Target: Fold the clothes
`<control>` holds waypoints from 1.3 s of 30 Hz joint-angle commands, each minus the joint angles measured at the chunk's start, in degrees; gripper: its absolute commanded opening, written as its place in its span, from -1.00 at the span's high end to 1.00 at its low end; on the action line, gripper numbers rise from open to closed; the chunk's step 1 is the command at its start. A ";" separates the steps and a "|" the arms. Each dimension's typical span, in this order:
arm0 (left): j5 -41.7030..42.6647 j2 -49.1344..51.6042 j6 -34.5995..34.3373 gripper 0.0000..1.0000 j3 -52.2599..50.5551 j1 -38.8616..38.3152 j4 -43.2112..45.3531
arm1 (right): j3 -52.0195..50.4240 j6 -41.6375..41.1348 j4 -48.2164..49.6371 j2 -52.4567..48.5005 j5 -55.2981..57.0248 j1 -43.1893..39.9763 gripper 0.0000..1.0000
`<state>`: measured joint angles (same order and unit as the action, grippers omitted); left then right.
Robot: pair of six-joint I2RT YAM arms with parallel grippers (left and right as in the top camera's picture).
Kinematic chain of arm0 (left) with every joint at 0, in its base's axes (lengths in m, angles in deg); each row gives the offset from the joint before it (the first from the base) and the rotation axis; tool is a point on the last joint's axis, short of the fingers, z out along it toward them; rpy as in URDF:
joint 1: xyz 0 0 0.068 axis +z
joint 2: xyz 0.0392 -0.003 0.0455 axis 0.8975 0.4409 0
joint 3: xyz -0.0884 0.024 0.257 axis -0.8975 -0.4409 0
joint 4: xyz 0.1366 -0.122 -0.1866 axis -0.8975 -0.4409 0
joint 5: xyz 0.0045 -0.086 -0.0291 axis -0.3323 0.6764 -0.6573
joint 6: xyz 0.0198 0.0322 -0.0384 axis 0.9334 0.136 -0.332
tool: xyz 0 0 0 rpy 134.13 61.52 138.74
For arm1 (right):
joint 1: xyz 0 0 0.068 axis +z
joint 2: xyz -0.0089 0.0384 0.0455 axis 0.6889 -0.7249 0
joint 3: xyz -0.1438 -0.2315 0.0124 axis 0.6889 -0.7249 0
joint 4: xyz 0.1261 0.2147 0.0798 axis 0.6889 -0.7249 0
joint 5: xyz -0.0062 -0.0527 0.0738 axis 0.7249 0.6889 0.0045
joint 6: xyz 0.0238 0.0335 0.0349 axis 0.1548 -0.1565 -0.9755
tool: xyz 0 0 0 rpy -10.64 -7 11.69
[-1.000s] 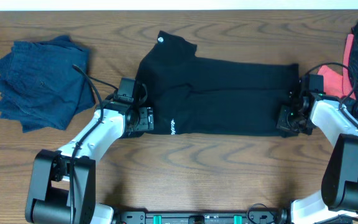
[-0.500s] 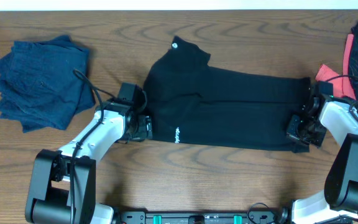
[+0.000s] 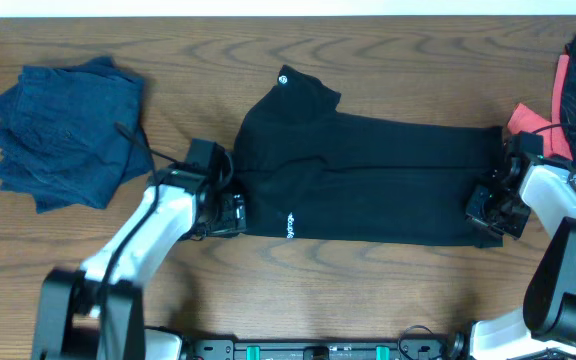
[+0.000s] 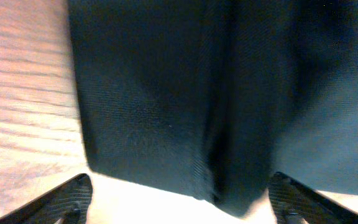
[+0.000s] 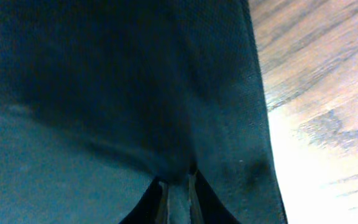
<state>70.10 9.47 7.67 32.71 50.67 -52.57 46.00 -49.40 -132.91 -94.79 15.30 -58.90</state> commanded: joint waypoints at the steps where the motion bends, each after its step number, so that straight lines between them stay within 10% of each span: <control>1: 0.20 -6.58 -1.01 -0.96 2.27 0.37 1.03 | 2.93 0.70 -0.37 5.01 -3.30 -0.50 0.70; 3: 0.50 -9.31 -1.01 -0.96 2.60 0.35 2.36 | 3.37 0.70 -0.24 7.34 -3.28 -0.50 0.02; 5: 2.60 -11.52 -1.01 -0.98 2.60 0.35 4.04 | 3.37 0.70 0.96 9.49 -3.26 -0.59 -0.17; 39: 3.30 13.73 12.37 -0.69 2.60 -19.69 28.96 | 3.28 0.02 6.40 10.51 0.57 -2.58 -0.11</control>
<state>76.92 21.73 18.97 34.42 31.54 -23.11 48.87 -48.79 -126.31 -84.14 15.11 -61.02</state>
